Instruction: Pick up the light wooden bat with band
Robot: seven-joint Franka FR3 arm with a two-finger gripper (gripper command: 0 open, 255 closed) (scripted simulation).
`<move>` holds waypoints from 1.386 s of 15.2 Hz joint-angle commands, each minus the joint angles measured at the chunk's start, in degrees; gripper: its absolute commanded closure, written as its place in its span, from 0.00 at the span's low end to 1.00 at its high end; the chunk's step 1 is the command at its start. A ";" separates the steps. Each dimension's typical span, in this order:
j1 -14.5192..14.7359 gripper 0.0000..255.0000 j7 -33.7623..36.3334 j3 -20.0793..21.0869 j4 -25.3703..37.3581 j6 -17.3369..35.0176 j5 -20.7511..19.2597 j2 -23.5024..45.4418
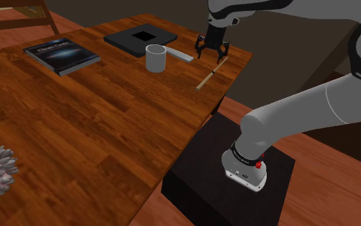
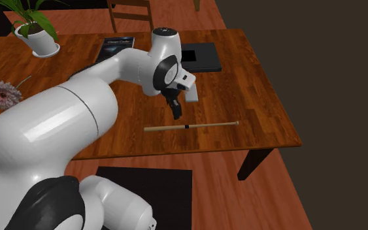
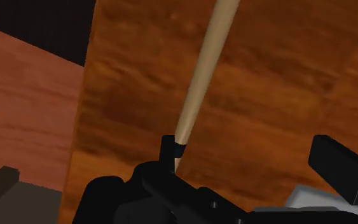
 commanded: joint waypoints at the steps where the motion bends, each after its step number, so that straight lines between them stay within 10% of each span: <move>1: -2.13 0.00 4.78 -0.28 -0.82 1.24 -0.11 1.81; 13: -5.14 0.00 10.80 -1.11 -7.01 9.34 -0.37 5.63; 14: -5.14 1.00 10.81 -1.10 -7.05 9.38 -0.37 5.63; 21: -5.12 1.00 10.85 -1.07 -7.00 9.37 -0.35 5.68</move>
